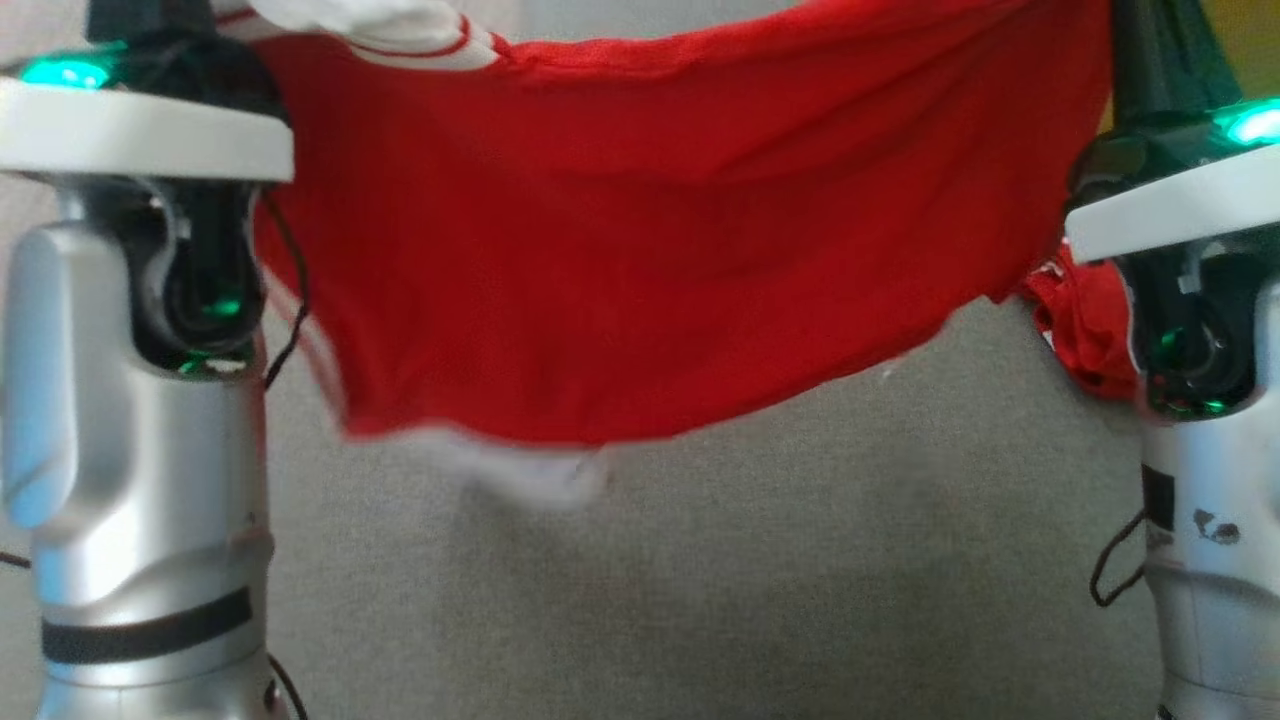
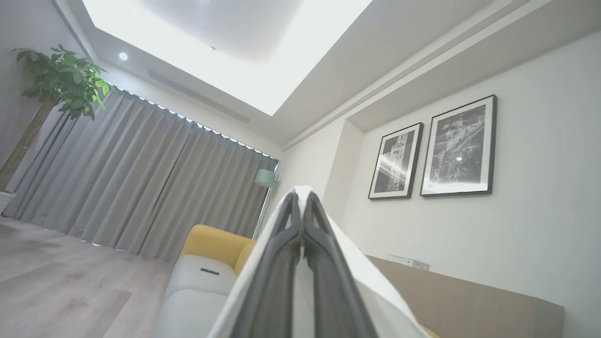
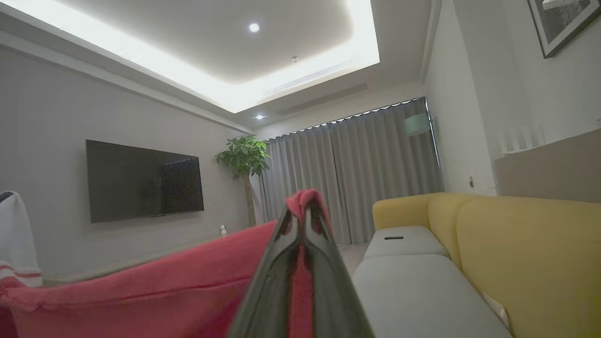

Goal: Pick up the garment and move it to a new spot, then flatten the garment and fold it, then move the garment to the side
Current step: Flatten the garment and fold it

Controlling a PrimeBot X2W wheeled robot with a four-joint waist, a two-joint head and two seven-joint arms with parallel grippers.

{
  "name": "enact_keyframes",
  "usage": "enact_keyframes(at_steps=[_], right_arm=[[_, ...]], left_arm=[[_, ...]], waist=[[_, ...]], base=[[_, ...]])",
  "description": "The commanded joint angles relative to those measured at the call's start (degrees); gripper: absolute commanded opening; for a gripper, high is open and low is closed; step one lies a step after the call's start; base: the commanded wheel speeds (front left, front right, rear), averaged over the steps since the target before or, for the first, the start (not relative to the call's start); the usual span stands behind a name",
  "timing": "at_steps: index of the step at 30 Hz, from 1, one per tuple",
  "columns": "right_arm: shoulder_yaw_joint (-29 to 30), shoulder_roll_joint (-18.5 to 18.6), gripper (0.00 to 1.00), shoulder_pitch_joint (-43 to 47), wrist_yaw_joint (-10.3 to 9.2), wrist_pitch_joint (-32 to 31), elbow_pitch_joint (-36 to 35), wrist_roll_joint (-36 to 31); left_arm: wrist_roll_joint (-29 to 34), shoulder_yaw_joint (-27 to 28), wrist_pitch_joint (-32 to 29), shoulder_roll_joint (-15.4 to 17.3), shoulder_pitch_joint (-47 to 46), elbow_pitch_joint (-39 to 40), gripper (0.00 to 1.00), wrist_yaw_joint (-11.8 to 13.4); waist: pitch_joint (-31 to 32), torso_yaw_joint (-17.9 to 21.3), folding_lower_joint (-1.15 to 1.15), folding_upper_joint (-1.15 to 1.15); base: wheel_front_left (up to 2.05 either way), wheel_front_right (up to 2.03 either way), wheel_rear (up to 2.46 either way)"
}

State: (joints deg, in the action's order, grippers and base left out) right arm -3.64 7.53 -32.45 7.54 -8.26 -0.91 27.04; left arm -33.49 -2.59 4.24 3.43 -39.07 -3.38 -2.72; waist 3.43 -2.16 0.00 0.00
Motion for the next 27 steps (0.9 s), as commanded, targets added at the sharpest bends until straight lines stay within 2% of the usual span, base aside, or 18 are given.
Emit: enact_keyframes(at_steps=[1,7,11,14,17,20,23,27], right_arm=[[-0.86,-0.44,0.0,-2.4,-0.05,-0.88,-2.97,-0.5],[1.73,-2.34,0.0,0.73,-0.05,-6.89,-9.89,-2.46],[3.13,-3.17,0.0,0.27,-0.05,-10.1,-11.73,-3.95],[3.89,-3.2,0.0,-3.35,-0.05,-11.42,-9.63,-5.1],[3.94,-2.11,0.0,-10.69,-0.05,-11.33,-4.34,-6.33],[2.67,-0.09,0.0,-21.13,-0.05,-8.94,4.07,-7.89],[1.21,1.89,0.0,-32.6,-0.05,-3.68,14.19,-9.89],[1.66,2.63,0.0,-45.42,-0.05,5.73,27.56,-12.13]], left_arm=[[-0.01,2.09,-0.84,1.96,-2.84,3.03,0.0,0.55],[-0.78,4.0,-6.0,3.35,-1.46,11.19,0.0,4.35],[-0.01,4.36,-8.72,5.61,-1.64,11.92,0.0,5.1],[-0.06,4.21,-10.1,7.03,-4.47,8.69,0.0,4.56],[1.1,3.62,-10.55,9.33,-10.46,3.18,0.0,3.33],[3.11,2.65,-9.01,11.37,-19.48,-4.43,0.0,1.76],[5.33,2.25,-5.69,13.15,-30.21,-13.44,0.0,0.78],[7.23,1.89,0.22,13.77,-41.81,-23.76,0.0,0.11]], waist=[[0.24,-0.17,0.0,0.0],[-0.99,-0.4,0.0,0.0],[-4.59,-0.41,0.0,0.0],[-9.38,-0.23,0.0,0.0],[-15.58,0.12,0.0,0.0],[-21.53,0.33,0.0,0.0],[-25.84,0.41,0.0,0.0],[-28.47,0.03,0.0,0.0]], base=[[0.0,0.0,0.0],[0.0,0.0,0.0],[0.0,0.0,0.0],[0.0,0.0,0.0],[0.0,0.0,0.0],[0.0,0.0,0.0],[0.0,0.0,0.0],[0.0,0.0,0.0]])
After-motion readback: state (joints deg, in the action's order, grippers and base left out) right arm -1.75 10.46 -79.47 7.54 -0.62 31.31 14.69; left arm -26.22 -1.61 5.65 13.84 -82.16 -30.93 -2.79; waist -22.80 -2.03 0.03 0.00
